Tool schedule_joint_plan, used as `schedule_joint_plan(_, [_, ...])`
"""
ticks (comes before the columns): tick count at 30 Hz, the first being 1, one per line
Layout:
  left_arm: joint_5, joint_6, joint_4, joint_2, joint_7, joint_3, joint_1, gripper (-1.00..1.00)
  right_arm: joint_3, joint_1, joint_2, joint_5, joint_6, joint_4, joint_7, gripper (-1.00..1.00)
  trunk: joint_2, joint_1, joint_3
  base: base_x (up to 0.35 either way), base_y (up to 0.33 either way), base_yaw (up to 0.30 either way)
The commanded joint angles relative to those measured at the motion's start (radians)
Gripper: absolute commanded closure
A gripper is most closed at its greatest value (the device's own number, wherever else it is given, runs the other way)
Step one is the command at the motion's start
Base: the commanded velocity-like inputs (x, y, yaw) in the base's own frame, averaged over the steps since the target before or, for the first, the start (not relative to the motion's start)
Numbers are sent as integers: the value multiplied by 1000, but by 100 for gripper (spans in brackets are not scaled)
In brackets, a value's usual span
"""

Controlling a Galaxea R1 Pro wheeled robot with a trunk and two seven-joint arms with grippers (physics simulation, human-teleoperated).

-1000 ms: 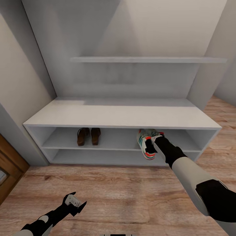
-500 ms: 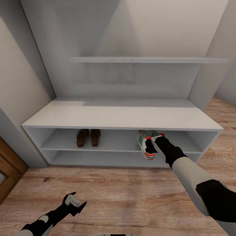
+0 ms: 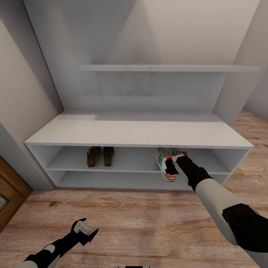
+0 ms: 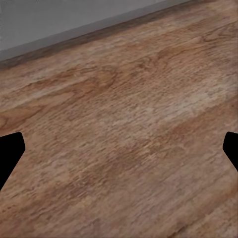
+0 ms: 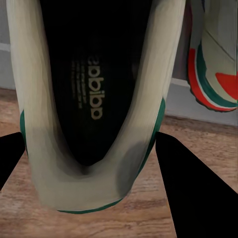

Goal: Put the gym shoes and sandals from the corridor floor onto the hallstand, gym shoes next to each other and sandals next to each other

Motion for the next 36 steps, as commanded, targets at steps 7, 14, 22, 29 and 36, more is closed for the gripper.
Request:
schedule_joint_plan(7, [0,0,0,0,0,0,0,-100,0,0,1,-2,-42,38,-1,100,0,0,0,0,0,0])
schedule_joint_plan(14, [0,0,0,0,0,0,0,-100,0,0,2,-3,-48,45,-1,100,0,0,0,0,0,0])
schedule_joint_plan(22, [0,0,0,0,0,0,0,-100,0,0,3,-3,-50,46,-1,100,0,0,0,18,0,0])
schedule_joint_plan(29, [0,0,0,0,0,0,0,-100,0,0,3,-3,-50,46,-1,100,0,0,0,140,0,0])
schedule_joint_plan(36, [0,0,0,0,0,0,0,-100,0,0,3,-3,-50,46,-1,100,0,0,0,32,0,0])
